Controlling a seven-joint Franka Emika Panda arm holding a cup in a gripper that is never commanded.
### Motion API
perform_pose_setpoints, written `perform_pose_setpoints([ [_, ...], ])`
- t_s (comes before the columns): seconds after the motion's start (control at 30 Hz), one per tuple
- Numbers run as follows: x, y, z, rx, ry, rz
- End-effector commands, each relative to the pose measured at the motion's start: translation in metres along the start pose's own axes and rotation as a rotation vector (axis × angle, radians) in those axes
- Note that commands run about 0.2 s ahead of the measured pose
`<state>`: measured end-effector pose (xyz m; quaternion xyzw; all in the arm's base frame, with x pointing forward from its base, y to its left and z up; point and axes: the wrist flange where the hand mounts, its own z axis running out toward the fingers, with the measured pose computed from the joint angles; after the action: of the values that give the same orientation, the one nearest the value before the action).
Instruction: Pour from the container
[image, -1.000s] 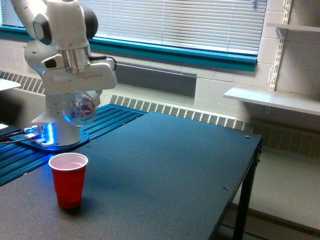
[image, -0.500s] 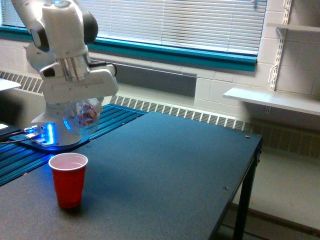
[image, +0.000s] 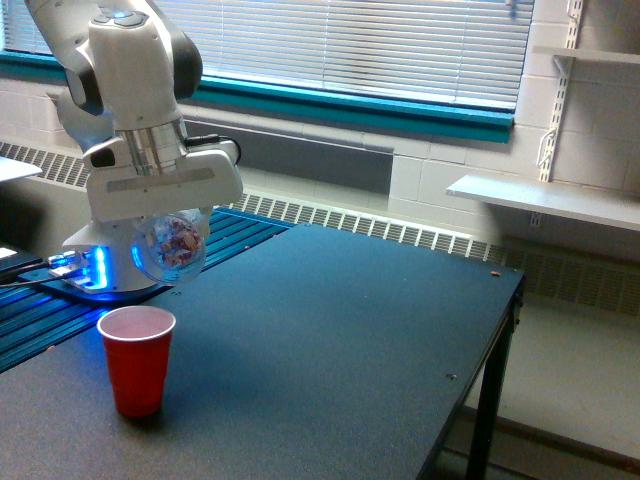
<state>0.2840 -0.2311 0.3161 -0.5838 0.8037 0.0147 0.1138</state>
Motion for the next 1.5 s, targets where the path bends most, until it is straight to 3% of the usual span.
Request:
perform_pose_setpoints([
  [0.03, 0.017, 0.01, -0.011, -0.008, 0.01, 0.027],
  [0.17, 0.028, 0.023, -0.017, -0.027, 0.008, 0.067],
  [0.33, 0.038, 0.03, -0.025, -0.083, 0.026, 0.046],
  [0.57, 0.047, 0.021, -0.029, -0.106, 0.016, 0.023],
  [0.77, 0.052, 0.011, -0.025, -0.096, -0.016, 0.031],
  [1.07, 0.051, 0.006, -0.013, -0.127, -0.066, 0.075],
  [1.23, 0.047, 0.005, -0.01, -0.168, -0.103, 0.108],
  [1.5, 0.048, 0.002, -0.009, -0.175, -0.124, 0.137],
])
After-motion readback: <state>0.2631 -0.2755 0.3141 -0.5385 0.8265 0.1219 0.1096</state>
